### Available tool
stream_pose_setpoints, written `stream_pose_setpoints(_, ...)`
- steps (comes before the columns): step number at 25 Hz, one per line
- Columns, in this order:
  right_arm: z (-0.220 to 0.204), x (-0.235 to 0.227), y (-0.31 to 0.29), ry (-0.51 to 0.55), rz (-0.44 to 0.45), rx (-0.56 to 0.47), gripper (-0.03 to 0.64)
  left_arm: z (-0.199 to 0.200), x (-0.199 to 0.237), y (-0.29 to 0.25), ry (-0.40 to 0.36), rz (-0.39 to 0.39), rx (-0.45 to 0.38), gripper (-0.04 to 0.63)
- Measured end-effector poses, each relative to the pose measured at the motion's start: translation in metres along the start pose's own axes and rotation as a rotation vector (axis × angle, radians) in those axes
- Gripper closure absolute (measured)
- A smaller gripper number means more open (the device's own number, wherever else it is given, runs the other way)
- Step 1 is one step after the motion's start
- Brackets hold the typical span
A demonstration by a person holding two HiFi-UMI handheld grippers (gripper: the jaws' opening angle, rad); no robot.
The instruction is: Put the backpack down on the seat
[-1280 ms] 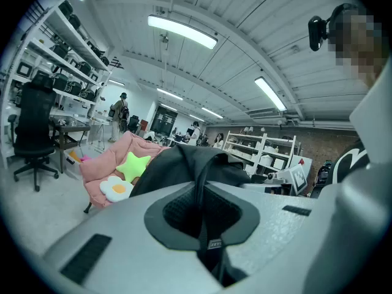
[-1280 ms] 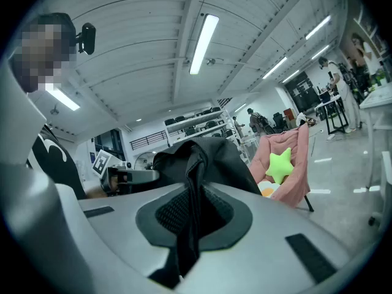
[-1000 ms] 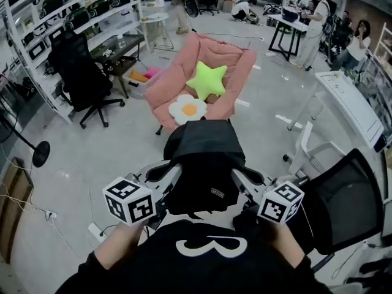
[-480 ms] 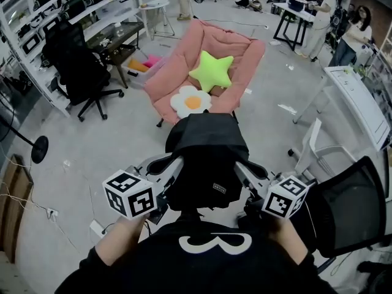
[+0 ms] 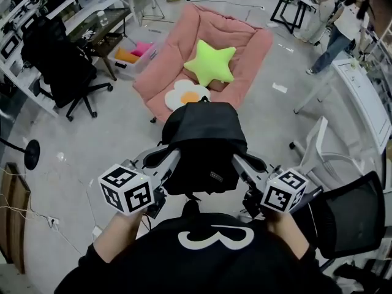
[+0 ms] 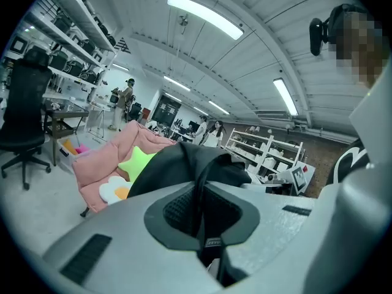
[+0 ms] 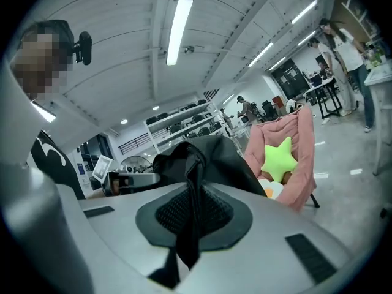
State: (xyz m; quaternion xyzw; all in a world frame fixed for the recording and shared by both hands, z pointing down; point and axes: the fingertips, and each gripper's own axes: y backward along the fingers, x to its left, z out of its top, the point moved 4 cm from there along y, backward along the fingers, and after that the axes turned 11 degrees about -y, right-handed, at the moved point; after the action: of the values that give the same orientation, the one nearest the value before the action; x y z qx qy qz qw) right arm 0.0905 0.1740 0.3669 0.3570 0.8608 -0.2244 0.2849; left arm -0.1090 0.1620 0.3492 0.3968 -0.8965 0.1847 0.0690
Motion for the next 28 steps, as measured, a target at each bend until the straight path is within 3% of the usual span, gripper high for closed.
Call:
stream_pose_setpoints(11,0.046,-0.03,-0.108,-0.006,-0.026,0.005,0.589,0.038,0.112,-0.035,-0.003,-0.007,-0.002,0.569)
stream_pose_setpoints(28,0.093,-0.065,-0.197,-0.021,0.033,-0.001,0.589,0.078,0.201,-0.076,-0.035,0.067,0.007,0.569)
